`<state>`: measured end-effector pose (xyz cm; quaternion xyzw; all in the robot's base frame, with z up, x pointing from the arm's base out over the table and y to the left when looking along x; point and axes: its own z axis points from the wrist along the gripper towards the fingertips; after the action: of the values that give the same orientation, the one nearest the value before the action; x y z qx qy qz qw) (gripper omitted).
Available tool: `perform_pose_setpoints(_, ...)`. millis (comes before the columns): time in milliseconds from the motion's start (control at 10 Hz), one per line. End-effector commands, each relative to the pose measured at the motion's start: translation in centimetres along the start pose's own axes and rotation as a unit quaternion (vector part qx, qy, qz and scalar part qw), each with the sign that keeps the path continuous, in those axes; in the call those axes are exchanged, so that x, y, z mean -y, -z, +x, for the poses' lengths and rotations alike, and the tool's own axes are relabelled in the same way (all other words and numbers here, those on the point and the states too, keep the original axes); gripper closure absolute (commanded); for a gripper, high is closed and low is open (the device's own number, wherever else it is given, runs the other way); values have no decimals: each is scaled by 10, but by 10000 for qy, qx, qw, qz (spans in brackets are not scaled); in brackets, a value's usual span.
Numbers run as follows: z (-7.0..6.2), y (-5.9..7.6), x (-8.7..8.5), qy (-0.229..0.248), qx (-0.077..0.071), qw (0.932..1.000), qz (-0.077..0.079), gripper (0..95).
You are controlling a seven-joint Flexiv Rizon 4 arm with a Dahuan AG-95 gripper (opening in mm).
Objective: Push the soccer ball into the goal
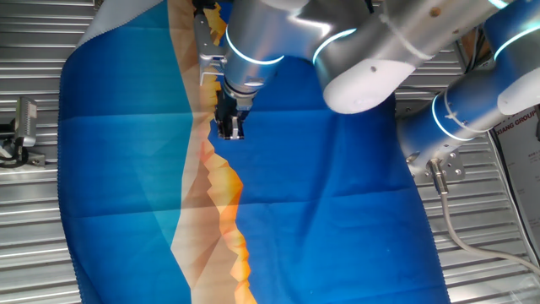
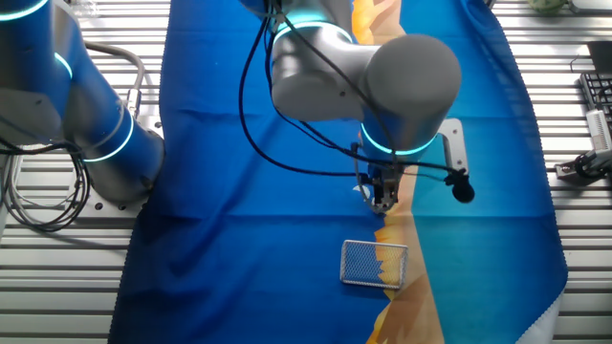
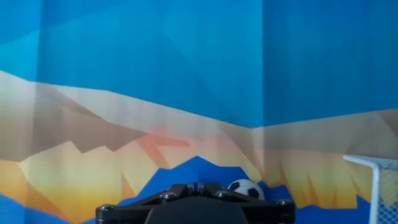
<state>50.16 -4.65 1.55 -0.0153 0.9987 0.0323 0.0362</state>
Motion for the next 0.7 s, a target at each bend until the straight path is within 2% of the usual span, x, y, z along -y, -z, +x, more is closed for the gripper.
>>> perform_pose_setpoints(100,1,4,0,4,-23,10000,-8,950)
perform_pose_setpoints(700,-3,1,-7,-29,-21,10000,2,950)
